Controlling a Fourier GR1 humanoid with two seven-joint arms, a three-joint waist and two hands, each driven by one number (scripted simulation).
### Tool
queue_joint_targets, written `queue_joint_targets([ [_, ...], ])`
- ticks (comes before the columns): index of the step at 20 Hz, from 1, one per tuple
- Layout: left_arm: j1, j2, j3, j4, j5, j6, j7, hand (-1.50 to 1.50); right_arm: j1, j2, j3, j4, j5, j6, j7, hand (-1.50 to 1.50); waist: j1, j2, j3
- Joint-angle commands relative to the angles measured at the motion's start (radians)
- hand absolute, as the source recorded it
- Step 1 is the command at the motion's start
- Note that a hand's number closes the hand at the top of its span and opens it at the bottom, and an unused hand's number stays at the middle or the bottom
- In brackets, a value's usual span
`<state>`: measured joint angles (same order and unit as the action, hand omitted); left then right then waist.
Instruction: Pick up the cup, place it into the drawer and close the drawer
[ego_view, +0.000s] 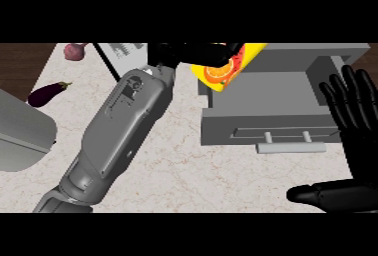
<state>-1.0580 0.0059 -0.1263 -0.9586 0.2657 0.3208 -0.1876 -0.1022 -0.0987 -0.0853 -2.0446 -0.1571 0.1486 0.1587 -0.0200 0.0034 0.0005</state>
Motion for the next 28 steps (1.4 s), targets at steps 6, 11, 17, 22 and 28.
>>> queue_joint_targets([
  [6,-0.153,-0.006,-0.079,0.271,0.129,0.068,-0.1,1.5,-0.028,-0.034,-0.044,0.046,-0.026,0.024,-0.012,-1.5,-0.011,0.003,0.0],
  [11,-0.183,-0.006,-0.123,0.399,0.212,0.072,-0.145,1.5,0.008,-0.012,-0.015,-0.022,-0.026,0.016,0.004,-1.5,-0.026,0.004,0.0],
  [17,-0.234,-0.006,-0.238,0.507,0.259,0.064,-0.156,1.5,0.037,0.012,0.022,-0.028,0.003,0.021,-0.035,-1.5,-0.044,0.008,0.001],
  [22,-0.216,-0.006,-0.348,0.522,0.322,0.101,-0.196,1.5,-0.019,-0.006,0.016,0.007,-0.02,0.037,-0.022,-1.5,-0.072,0.017,0.001],
  [28,-0.245,-0.006,-0.452,0.573,0.311,0.134,-0.153,1.5,-0.043,-0.002,0.018,-0.019,-0.043,0.028,0.014,-1.5,-0.089,0.019,0.001],
])
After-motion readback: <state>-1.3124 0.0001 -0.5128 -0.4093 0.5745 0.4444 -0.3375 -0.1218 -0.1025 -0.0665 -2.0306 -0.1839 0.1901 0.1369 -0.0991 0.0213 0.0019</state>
